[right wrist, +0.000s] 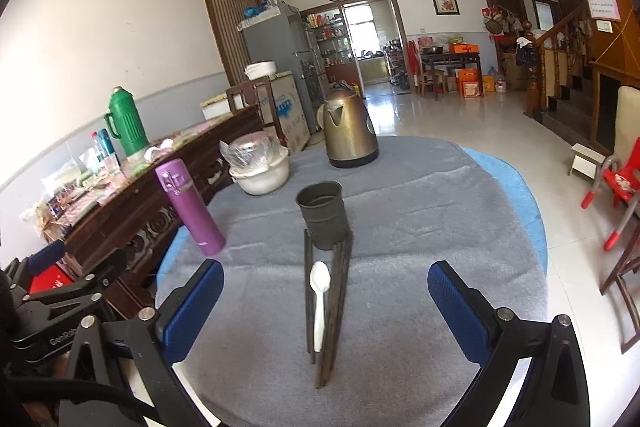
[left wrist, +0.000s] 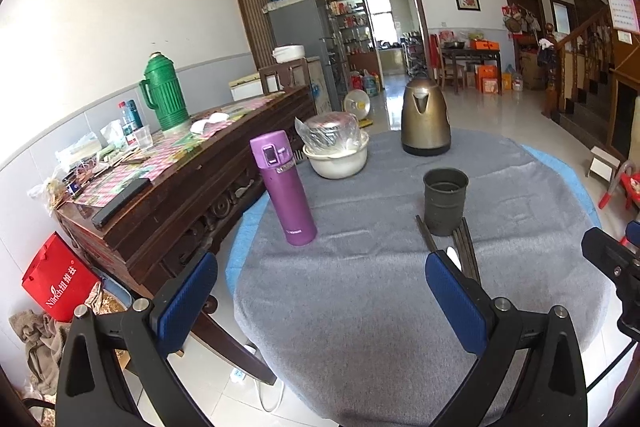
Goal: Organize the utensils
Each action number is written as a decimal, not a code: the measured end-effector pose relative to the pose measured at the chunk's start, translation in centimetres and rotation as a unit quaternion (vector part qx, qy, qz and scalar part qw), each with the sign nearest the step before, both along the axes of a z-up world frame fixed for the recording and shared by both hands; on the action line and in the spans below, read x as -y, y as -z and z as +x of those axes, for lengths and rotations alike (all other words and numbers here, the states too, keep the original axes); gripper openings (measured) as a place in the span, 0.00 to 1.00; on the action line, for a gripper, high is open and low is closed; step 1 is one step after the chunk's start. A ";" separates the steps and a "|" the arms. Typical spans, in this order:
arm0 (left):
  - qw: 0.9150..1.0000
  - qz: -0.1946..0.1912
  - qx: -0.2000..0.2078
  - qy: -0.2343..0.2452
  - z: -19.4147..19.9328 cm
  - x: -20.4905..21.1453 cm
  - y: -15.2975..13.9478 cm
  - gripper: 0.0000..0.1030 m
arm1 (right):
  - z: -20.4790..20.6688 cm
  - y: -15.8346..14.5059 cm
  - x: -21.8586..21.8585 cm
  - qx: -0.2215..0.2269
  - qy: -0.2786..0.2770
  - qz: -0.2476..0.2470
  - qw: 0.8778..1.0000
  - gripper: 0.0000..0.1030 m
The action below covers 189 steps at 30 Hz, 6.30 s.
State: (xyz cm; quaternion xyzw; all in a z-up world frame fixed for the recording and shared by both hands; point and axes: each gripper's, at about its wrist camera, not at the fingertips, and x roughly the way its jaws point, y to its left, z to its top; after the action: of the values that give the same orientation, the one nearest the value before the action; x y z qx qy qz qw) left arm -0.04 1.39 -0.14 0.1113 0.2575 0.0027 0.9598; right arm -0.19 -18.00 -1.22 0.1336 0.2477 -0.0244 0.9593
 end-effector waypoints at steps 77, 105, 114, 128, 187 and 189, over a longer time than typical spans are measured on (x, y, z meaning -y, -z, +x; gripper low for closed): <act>0.893 -0.177 -0.390 0.141 31.4 5.2 18.2 0.37 | 30.3 17.7 6.2 -0.307 -0.051 0.049 0.949 0.12; 0.939 -0.203 -0.163 0.226 22.9 3.8 -3.4 0.07 | 19.7 0.1 7.2 -0.006 -0.073 0.111 0.991 0.07; 0.948 -0.223 -0.056 0.220 24.6 4.5 -10.9 0.07 | 21.6 -8.3 6.1 0.111 -0.040 0.085 0.989 0.07; 0.952 -0.270 -0.029 0.140 31.1 5.9 -2.7 0.07 | 27.9 -5.4 3.4 0.124 0.020 0.010 0.992 0.07; 0.925 -0.203 -0.286 0.144 24.0 3.2 15.6 0.45 | 24.7 16.2 5.8 -0.210 -0.065 0.120 0.968 0.20; 0.920 -0.207 -0.299 0.148 25.5 4.1 15.7 0.45 | 25.8 16.4 5.7 -0.219 -0.065 0.123 0.966 0.18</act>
State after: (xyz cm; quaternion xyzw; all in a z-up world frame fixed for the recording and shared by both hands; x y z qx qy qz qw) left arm 25.41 -2.73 -15.80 -0.0577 0.5076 -0.2263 0.8293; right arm 25.62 -23.70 -17.57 0.2257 0.4613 0.0400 0.8571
